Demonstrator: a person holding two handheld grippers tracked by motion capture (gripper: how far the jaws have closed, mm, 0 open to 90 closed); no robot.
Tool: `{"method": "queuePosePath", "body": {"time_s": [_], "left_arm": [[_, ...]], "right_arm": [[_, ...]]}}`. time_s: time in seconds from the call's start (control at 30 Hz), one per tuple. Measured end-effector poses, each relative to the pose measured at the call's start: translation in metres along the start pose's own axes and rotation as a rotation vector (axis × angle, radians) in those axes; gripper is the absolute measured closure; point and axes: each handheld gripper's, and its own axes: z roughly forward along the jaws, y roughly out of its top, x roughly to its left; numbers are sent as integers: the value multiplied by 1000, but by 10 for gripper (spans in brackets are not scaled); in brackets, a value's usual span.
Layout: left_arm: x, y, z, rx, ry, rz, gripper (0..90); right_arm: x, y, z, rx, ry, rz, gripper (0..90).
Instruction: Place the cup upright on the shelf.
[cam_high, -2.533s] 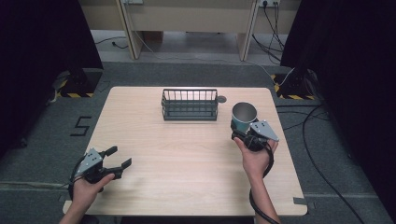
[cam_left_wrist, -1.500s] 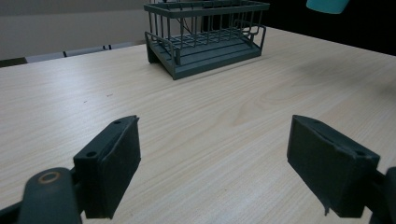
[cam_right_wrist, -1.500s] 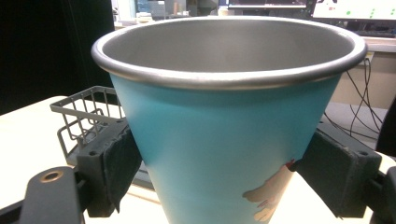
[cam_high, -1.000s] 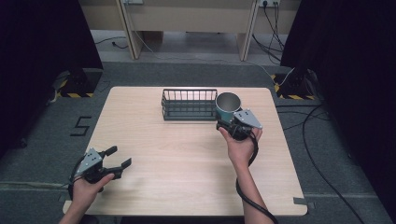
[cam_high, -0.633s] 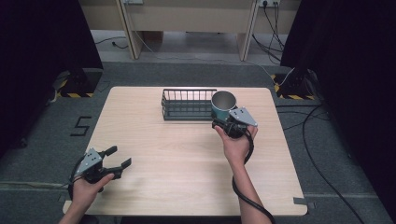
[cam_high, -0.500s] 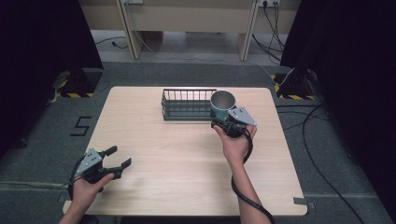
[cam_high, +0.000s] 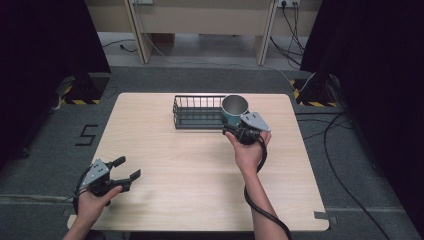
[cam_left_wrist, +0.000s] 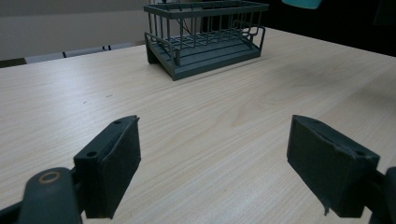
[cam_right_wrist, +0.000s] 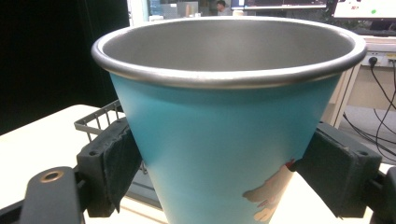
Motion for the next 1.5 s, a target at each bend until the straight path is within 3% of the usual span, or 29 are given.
{"method": "queuePosePath", "body": {"time_s": [1.5], "left_arm": [[0,0,0,-1,-2,-5,170]], "right_arm": [[11,17,36,2,18,22,186]]}}
